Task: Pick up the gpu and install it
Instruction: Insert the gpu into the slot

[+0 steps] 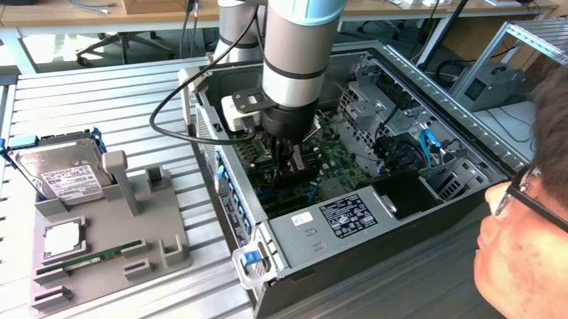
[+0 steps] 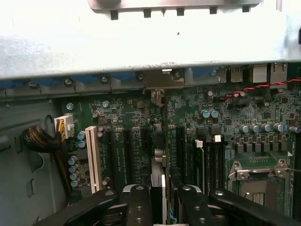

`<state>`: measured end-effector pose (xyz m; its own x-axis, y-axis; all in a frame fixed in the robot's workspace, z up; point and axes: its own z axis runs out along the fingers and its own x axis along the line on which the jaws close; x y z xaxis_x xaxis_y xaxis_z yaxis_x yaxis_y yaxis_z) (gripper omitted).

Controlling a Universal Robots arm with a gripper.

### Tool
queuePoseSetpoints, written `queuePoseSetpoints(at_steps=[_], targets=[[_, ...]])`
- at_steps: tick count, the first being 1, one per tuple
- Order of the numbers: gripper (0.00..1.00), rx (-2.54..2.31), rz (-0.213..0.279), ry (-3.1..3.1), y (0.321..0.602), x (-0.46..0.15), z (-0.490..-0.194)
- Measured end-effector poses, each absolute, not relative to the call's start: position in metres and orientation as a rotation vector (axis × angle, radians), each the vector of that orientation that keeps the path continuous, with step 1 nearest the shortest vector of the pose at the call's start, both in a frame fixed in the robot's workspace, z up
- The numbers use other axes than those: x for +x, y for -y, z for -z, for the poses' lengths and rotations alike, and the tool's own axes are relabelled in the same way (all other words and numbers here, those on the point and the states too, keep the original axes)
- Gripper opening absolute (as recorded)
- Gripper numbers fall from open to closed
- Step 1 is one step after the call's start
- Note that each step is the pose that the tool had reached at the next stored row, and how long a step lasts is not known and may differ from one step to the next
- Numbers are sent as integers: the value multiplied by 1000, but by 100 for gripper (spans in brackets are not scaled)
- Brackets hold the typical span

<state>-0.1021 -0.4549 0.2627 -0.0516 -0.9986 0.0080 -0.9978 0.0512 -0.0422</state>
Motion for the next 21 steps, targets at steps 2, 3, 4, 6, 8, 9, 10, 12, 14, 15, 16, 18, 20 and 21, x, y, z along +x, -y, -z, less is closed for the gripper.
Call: queuePoseSetpoints(at_steps=[2,3,4,6,8,9,10,12,14,15,16,18,20,21], targets=[[27,-2158,65,-2257,454,-102,-263],[27,-2164,71,-2256,453,-102,-263],[27,-2169,76,-2256,453,-102,-263],[27,-2177,83,-2253,452,-102,-263],[27,-2183,85,-2249,452,-102,-263],[27,-2184,85,-2248,451,-102,-263],[27,-2184,85,-2248,451,-102,-263],[27,-2182,80,-2246,451,-102,-263],[27,-2176,66,-2240,450,-102,-263],[27,-2172,56,-2236,450,-102,-263],[27,-2168,49,-2233,450,-102,-263],[27,-2164,39,-2229,450,-102,-263],[27,-2159,39,-2234,450,-100,-263],[27,-2156,38,-2238,450,-100,-263]])
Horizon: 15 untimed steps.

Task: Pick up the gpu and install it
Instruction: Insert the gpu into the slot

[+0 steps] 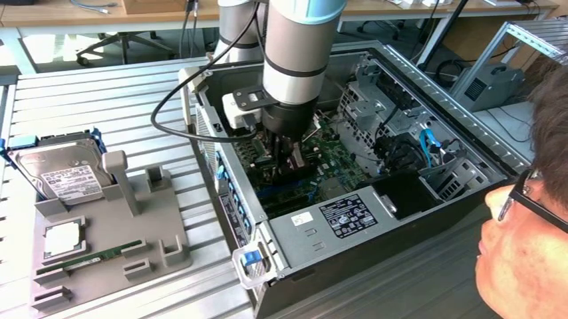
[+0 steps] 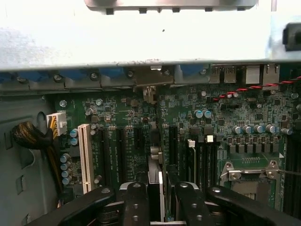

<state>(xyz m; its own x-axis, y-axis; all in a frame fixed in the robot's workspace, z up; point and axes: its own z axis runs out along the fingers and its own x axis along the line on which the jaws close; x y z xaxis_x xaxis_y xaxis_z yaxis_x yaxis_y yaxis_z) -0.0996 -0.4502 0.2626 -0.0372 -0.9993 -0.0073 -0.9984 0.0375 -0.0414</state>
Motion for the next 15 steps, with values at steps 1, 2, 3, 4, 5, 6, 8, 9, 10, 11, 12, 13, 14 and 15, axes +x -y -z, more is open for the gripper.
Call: queuePoseSetpoints(at_steps=[1,2,3,4,5,6,8,9,10,11,12,13,14,15], targets=[[27,-2153,38,-2242,450,-99,-263],[27,-2151,37,-2243,451,-98,-263],[27,-2150,37,-2245,451,-96,-263],[27,-2148,36,-2247,451,-95,-262],[27,-2147,36,-2249,451,-94,-263],[27,-2146,36,-2250,451,-94,-263],[27,-2147,36,-2250,452,-94,-263],[27,-2147,36,-2250,452,-94,-263],[27,-2146,36,-2250,452,-94,-263],[27,-2147,36,-2249,452,-95,-263],[27,-2146,36,-2249,452,-96,-262],[27,-2147,36,-2249,452,-97,-262],[27,-2147,36,-2250,452,-99,-262],[27,-2147,36,-2249,452,-99,-262]])
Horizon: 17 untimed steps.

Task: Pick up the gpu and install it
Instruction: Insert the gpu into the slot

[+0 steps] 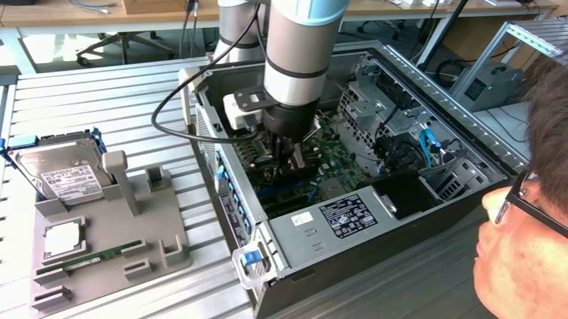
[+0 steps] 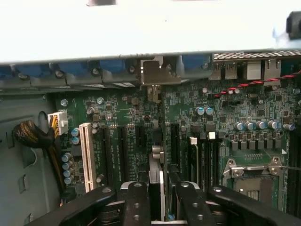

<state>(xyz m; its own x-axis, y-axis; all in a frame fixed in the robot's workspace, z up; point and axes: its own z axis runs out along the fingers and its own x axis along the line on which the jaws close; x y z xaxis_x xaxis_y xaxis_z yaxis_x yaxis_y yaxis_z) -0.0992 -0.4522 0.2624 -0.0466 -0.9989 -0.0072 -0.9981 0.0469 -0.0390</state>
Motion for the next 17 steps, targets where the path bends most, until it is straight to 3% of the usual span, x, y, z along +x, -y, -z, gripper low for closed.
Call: queuePoseSetpoints(at_steps=[17], targets=[[27,-2141,38,-2256,452,-101,-257]])
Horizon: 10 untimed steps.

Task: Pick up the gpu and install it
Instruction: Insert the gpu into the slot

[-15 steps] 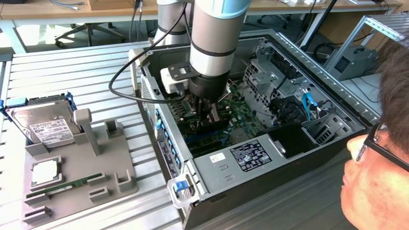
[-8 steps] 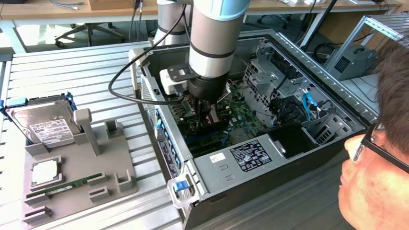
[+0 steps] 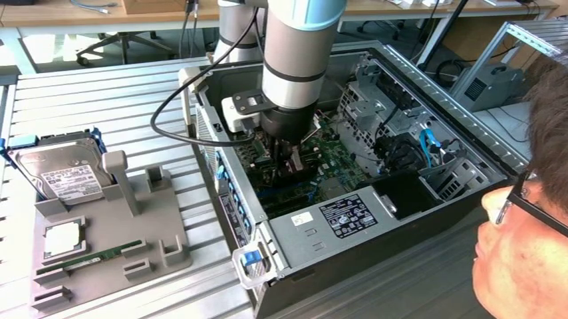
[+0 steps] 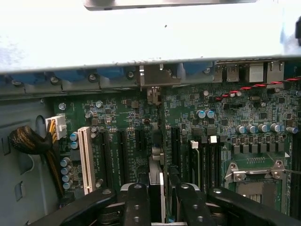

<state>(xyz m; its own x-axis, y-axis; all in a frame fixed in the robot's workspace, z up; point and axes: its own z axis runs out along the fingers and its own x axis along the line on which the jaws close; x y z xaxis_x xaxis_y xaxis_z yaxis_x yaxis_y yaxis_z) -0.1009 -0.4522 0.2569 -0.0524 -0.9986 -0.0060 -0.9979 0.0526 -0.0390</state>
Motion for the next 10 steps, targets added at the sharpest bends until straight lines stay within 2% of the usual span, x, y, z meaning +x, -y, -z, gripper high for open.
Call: queuePoseSetpoints(at_steps=[4,5,10], targets=[[27,-2140,37,-2256,452,-101,-257],[34,-2140,37,-2256,452,-101,-257],[34,-2140,38,-2257,452,-101,-259]])
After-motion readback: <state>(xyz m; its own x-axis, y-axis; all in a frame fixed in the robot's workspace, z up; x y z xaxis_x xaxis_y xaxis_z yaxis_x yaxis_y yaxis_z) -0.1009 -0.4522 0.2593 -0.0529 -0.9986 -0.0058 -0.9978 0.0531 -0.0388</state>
